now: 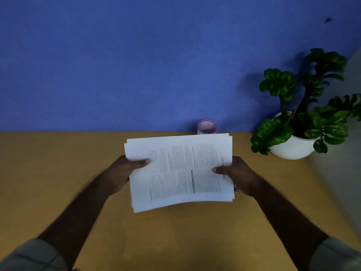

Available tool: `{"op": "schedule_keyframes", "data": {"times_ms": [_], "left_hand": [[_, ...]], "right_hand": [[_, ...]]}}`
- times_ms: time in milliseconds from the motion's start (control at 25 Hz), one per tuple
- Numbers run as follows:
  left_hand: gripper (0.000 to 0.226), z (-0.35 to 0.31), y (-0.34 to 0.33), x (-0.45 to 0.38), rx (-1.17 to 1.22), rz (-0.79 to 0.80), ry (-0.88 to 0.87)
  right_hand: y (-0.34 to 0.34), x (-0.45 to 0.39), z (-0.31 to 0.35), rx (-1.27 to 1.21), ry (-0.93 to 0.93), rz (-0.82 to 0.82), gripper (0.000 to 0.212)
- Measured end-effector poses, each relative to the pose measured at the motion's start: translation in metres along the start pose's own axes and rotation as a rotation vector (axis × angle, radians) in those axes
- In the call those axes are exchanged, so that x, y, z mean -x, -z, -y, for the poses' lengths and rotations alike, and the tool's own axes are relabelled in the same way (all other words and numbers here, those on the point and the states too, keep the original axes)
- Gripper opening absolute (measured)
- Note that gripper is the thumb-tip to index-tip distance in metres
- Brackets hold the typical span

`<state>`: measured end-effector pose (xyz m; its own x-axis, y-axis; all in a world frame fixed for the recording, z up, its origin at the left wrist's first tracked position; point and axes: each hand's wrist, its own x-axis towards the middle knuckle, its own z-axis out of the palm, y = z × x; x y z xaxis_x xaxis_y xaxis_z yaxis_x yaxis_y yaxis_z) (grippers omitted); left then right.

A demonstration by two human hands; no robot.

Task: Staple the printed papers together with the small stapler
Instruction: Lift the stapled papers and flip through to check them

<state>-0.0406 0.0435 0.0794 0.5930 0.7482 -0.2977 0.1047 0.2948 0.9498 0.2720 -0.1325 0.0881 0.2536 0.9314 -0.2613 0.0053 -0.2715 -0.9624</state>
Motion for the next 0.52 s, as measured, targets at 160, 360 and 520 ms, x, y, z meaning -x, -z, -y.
{"op": "schedule_keyframes", "data": {"times_ms": [160, 360, 520], "left_hand": [[0.034, 0.024, -0.034, 0.002, 0.108, -0.185, -0.18], [0.03, 0.069, -0.058, 0.013, 0.069, -0.395, -0.207], [0.022, 0.099, -0.07, 0.015, -0.036, -0.508, -0.102]], "right_hand": [[-0.031, -0.001, -0.012, 0.076, 0.133, -0.26, 0.029], [-0.058, 0.012, -0.066, 0.07, 0.182, -0.366, 0.033], [-0.057, 0.012, -0.104, 0.214, -0.005, -0.389, 0.036]]}}
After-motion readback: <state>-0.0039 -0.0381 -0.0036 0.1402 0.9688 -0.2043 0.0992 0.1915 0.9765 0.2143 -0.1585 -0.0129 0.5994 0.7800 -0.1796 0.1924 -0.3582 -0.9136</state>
